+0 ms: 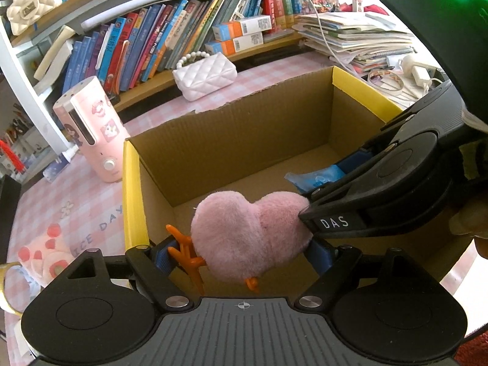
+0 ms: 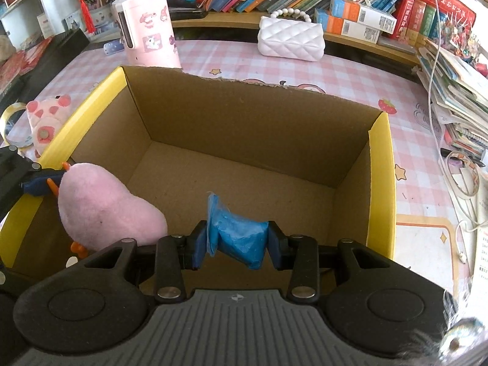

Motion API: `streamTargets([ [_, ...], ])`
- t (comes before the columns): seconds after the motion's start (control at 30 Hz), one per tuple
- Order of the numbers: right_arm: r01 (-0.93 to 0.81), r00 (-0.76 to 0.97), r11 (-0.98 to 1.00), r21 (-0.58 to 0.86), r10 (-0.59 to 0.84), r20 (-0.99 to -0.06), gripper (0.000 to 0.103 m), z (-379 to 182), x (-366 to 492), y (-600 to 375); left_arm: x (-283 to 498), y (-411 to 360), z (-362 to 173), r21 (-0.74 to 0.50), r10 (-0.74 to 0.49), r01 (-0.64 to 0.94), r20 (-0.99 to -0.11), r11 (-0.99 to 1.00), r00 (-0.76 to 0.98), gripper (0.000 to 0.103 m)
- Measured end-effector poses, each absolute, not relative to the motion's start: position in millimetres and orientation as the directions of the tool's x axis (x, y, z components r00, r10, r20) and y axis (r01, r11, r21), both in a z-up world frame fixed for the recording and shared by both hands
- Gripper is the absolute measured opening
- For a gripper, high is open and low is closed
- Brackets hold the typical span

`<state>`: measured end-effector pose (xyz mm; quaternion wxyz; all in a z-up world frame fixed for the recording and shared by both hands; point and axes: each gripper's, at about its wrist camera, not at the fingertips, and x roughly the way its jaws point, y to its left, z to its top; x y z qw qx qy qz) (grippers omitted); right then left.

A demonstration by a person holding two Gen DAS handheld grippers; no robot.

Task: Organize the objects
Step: 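Lower both plushes into the yellow box and open both tools, then withdraw both tools from the box back toward the table objects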

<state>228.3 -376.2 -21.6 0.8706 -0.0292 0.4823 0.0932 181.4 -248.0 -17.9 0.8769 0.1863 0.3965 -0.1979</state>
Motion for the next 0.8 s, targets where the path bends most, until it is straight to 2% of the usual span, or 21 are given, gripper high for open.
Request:
streamTargets([
  [0.17, -0.174, 0.530, 0.983, 0.057, 0.143, -0.836, 0.039, -20, 227, -380, 176, -249, -17, 0.186, -0.194, 0.489, -0.755, 0.852, 0.627, 0.091],
  [0.3, -0.166, 0.564, 0.983, 0.078, 0.160, -0.810, 0.049, -14, 223, -383, 171, -247, -16, 0.186, -0.184, 0.468, -0.748, 0.864, 0.638, 0.093],
  [0.4, -0.165, 0.596, 0.982, 0.092, 0.174, -0.784, 0.051, -10, 217, -385, 166, -243, -12, 0.169, -0.201, 0.461, -0.733, 0.871, 0.650, 0.094],
  [0.73, -0.105, 0.682, 0.988, 0.109, 0.152, -0.715, 0.054, 1, 185, -383, 139, -225, 7, 0.127, -0.255, 0.427, -0.641, 0.895, 0.724, 0.094],
  [0.8, -0.096, 0.715, 0.989, 0.115, 0.149, -0.683, 0.059, 7, 175, -383, 132, -219, 12, 0.116, -0.271, 0.425, -0.615, 0.898, 0.740, 0.094],
])
